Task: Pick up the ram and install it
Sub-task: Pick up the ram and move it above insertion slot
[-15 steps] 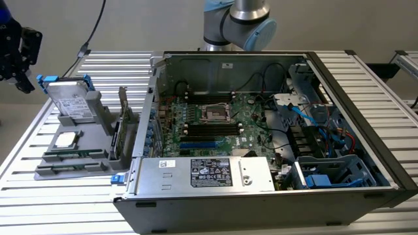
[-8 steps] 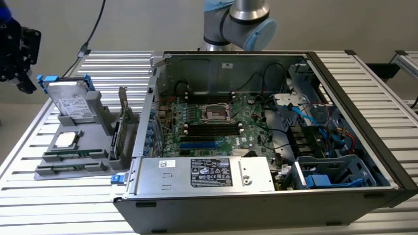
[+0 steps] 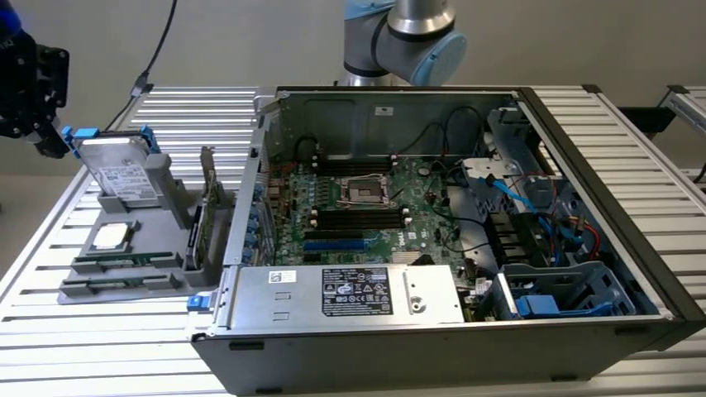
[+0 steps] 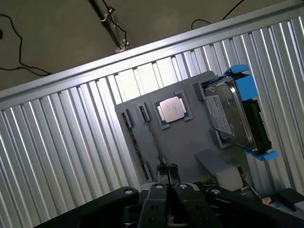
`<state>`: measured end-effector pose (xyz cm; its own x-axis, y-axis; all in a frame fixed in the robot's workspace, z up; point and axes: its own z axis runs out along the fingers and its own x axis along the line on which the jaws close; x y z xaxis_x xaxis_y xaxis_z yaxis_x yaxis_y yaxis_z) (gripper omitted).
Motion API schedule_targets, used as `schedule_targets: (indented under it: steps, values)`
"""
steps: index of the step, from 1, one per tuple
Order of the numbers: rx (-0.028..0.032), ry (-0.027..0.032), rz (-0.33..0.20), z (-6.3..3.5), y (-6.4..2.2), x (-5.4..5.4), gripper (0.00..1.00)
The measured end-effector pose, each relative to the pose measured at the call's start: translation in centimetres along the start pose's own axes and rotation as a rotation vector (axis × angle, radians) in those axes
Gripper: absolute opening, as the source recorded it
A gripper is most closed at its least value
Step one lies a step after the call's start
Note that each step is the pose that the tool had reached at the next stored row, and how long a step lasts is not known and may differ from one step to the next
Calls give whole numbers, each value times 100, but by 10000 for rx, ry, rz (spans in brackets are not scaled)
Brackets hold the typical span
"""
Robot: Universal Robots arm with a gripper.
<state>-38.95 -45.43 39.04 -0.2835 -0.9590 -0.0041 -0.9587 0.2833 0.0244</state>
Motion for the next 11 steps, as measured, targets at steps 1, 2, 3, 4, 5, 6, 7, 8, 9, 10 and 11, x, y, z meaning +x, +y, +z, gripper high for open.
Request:
schedule_targets:
  steps: [1, 2, 3, 4, 5, 6, 7, 8, 9, 10, 11]
  values:
    - [-1, 5, -169, 0, 0, 0, 10]
    - [-2, 11, -365, -1, 0, 1, 10]
    - [-3, 15, -539, -1, 1, 1, 10]
    - [-3, 19, -720, -1, 1, 1, 10]
    - [-4, 24, -898, -1, 0, 0, 10]
    - [-5, 29, -1079, -1, 0, 0, 10]
    - [-5, 33, -1258, -1, 0, 0, 10]
    - [-6, 38, -1443, -1, 0, 0, 10]
    - [-6, 43, -1624, -1, 0, 0, 10]
    - [-7, 48, -1808, -1, 0, 0, 10]
    - [-8, 52, -1989, -1, 0, 0, 10]
